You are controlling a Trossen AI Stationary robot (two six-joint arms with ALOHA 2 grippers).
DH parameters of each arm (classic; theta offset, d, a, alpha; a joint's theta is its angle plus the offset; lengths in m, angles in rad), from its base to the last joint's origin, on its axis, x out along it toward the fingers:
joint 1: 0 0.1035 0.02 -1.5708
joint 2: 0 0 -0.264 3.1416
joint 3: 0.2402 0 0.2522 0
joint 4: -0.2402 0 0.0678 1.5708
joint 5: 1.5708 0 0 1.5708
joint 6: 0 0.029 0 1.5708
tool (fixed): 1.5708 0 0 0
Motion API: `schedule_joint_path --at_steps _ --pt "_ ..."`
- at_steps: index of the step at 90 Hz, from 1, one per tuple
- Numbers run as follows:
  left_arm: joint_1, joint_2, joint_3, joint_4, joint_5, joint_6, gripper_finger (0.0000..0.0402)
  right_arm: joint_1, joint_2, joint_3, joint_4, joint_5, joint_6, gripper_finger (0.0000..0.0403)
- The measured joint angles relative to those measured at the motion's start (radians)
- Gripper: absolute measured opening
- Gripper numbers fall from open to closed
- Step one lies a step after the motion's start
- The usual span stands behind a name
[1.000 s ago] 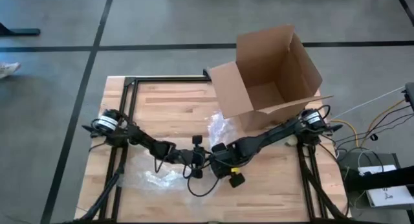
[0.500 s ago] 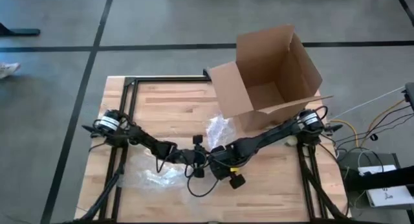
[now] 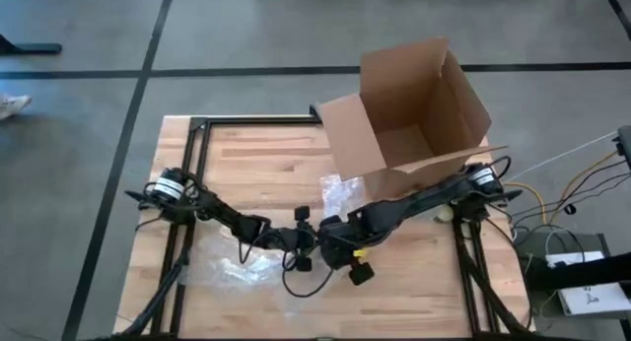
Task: Wrap mug
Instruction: Wrap the blue mug with the right bubble wrap
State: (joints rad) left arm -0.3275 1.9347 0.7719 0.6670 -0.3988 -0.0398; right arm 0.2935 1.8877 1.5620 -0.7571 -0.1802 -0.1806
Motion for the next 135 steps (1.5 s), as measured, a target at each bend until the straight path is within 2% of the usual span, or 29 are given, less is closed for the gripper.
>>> schedule_joint_path --at_steps 14,44,74,135 --pt "0.000 0.000 0.000 0.000 0.000 0.003 0.0002 0.000 0.007 -0.024 0.076 -0.018 -0.003 0.0000" --pt "0.000 -0.001 -0.001 0.002 0.000 0.005 0.0002 -0.006 0.077 -0.056 0.035 -0.032 0.060 0.0000" --pt "-0.001 -0.002 -0.002 0.029 -0.001 0.013 0.0003 -0.021 0.088 -0.100 0.040 -0.126 0.102 0.0000" --pt "-0.003 -0.002 -0.002 0.036 0.000 0.027 0.0005 -0.023 0.060 0.091 -0.151 -0.129 0.095 0.0000"
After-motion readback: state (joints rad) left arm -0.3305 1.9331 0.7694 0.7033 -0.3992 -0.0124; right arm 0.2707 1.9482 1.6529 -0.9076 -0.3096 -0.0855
